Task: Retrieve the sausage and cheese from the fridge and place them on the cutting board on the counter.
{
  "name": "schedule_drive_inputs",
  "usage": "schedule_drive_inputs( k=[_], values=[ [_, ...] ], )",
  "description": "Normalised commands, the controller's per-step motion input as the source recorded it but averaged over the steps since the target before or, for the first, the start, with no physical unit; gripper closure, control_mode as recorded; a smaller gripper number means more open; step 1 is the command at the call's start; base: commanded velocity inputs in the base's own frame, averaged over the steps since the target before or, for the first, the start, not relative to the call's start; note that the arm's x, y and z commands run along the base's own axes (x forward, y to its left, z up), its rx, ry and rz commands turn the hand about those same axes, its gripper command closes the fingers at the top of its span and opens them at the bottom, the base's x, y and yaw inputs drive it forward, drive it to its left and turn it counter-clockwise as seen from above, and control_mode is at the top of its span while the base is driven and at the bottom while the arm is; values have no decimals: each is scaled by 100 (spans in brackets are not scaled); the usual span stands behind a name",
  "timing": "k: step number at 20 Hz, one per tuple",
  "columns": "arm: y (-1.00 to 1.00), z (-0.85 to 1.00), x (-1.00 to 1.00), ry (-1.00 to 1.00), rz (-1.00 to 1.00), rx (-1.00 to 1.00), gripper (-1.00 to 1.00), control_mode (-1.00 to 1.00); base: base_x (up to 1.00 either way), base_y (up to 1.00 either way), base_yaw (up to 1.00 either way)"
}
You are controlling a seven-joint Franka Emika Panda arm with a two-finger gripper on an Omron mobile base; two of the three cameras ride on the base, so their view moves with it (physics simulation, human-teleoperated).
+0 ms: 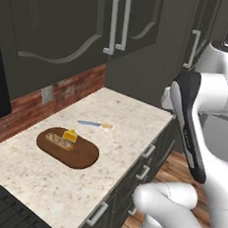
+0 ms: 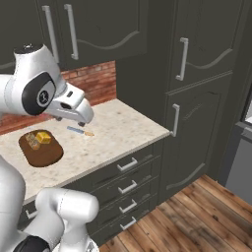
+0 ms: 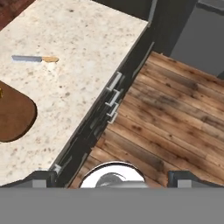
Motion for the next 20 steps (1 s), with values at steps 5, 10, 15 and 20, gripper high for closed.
schedule_drive_inputs(
  k=[5, 10, 15, 20],
  values=[
    [0, 4, 2, -23, 13, 8, -100, -100, 0, 0, 0],
    [4, 12, -6, -8, 15, 1, -100, -100, 0, 0, 0],
    [3, 35, -19, 0, 1, -3, -100, -100, 0, 0, 0],
    [1, 27, -38, 0, -1, -5, -100, -100, 0, 0, 0]
  ],
)
